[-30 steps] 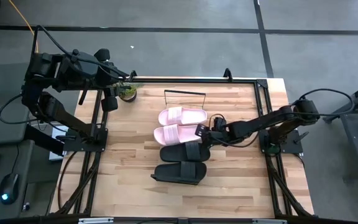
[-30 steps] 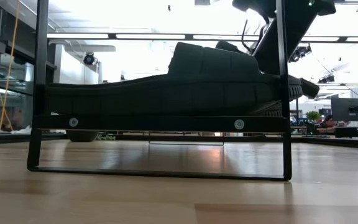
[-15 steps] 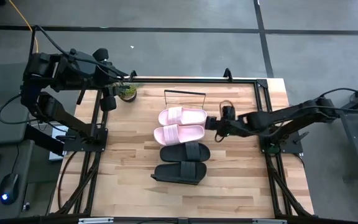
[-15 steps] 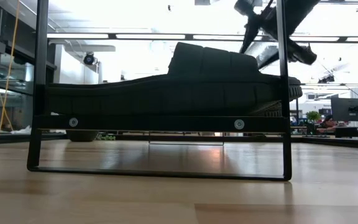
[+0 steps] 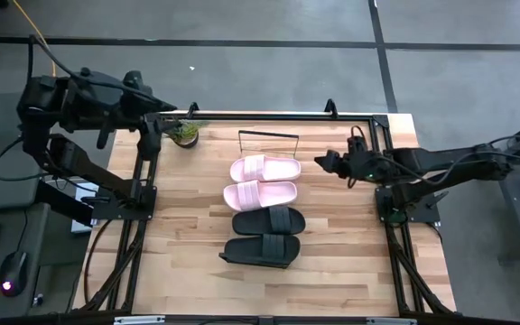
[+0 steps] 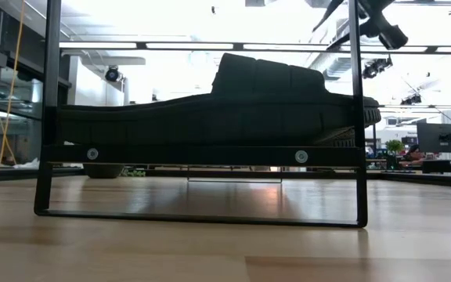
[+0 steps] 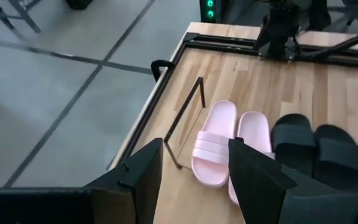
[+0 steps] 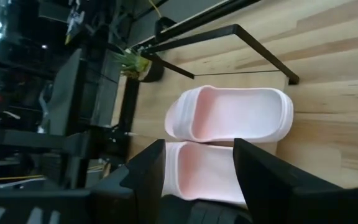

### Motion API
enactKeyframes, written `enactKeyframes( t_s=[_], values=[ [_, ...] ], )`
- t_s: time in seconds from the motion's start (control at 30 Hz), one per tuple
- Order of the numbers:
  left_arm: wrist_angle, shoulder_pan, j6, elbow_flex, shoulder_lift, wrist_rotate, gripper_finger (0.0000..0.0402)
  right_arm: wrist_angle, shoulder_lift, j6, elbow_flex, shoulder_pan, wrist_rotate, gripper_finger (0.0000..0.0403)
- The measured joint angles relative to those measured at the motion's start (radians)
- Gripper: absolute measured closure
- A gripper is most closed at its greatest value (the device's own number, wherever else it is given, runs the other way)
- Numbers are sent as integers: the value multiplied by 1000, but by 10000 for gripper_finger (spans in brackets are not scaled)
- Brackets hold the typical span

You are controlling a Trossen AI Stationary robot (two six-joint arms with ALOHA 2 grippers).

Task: Pick and place slides into the shelf
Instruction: Return to Home Position

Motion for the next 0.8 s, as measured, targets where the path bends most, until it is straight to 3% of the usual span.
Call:
enactKeyframes(
  t_s=[0.1,0.3,0.67,0.8],
  values=[
    [-1,0,-24,0,-1,6,234,-38,-23,1,0,0,-10,224],
    [-2,0,-39,0,16,113,234,-37,-34,44,0,-14,-17,224],
    [130,0,34,0,32,203,234,379,-62,-566,1,-15,-82,224],
    [153,0,43,0,32,214,234,447,-102,-698,1,-26,-75,224]
  ],
)
